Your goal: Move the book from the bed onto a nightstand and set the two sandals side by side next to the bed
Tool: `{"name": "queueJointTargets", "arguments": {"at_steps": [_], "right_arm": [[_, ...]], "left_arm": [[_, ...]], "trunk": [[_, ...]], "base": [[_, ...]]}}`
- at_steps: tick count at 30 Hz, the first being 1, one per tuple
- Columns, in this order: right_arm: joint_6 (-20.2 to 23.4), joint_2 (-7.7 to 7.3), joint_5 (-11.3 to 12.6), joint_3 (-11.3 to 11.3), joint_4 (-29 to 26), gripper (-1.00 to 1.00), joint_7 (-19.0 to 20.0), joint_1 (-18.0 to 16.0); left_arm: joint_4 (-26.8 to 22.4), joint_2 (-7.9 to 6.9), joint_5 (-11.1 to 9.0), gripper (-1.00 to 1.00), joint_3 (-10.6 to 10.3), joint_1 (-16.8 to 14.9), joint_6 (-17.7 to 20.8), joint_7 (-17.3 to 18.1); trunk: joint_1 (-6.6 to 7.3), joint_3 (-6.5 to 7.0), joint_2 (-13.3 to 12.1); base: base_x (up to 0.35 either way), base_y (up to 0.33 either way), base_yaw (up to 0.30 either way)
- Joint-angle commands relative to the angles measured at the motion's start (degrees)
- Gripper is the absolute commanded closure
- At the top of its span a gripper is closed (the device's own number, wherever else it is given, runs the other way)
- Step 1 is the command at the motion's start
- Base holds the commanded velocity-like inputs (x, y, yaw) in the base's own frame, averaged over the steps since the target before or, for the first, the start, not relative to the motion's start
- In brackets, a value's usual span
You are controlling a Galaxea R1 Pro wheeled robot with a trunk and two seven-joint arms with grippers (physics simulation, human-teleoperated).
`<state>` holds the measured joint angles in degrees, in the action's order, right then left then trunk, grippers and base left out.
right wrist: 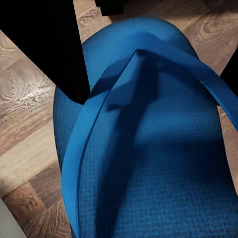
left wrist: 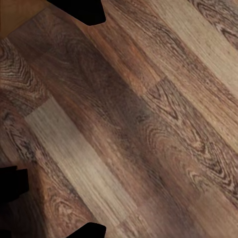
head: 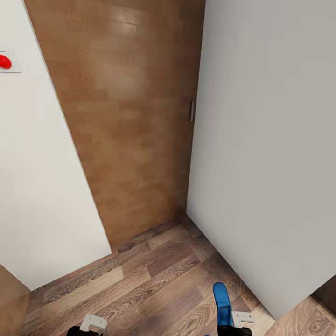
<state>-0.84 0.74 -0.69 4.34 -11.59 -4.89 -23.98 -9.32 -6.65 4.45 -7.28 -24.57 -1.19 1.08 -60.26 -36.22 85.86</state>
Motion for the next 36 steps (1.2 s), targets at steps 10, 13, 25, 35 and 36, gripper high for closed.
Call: {"name": "queueJointTargets", "arguments": {"at_steps": [10, 13, 25, 35, 36], "right_arm": [[-0.3, 0.05, 0.2, 0.5, 0.1, 1.00, -0.1, 0.0], [-0.3, 0.05, 0.2, 0.5, 0.1, 1.00, -0.1, 0.0], [-0.3, 0.05, 0.2, 0.5, 0.1, 1.00, -0.1, 0.0], [-0.3, 0.06, 0.2, 0.4, 0.1, 1.00, -0.1, 0.0], [-0.3, 0.06, 0.2, 0.4, 0.1, 1.00, -0.1, 0.0]], "left_arm": [[0.0, 0.02, 0.5, -1.00, -0.2, 0.1, -0.2, 0.1], [0.0, 0.03, 0.5, -1.00, -0.2, 0.1, -0.2, 0.1], [0.0, 0.04, 0.5, -1.00, -0.2, 0.1, -0.2, 0.1], [0.0, 0.45, 0.5, -1.00, -0.2, 0.1, -0.2, 0.1], [0.0, 0.69, 0.5, -1.00, -0.2, 0.1, -0.2, 0.1]], "trunk": [[-0.01, 0.11, 0.0], [-0.01, 0.21, 0.0], [-0.01, 0.32, 0.0], [-0.01, 0.49, 0.0], [-0.01, 0.49, 0.0]], "base": [[0.112, 0.049, -0.068], [0.017, 0.007, -0.140], [0.008, 0.001, -0.060], [0.046, 0.000, -0.196], [0.008, 0.000, -0.064]]}}
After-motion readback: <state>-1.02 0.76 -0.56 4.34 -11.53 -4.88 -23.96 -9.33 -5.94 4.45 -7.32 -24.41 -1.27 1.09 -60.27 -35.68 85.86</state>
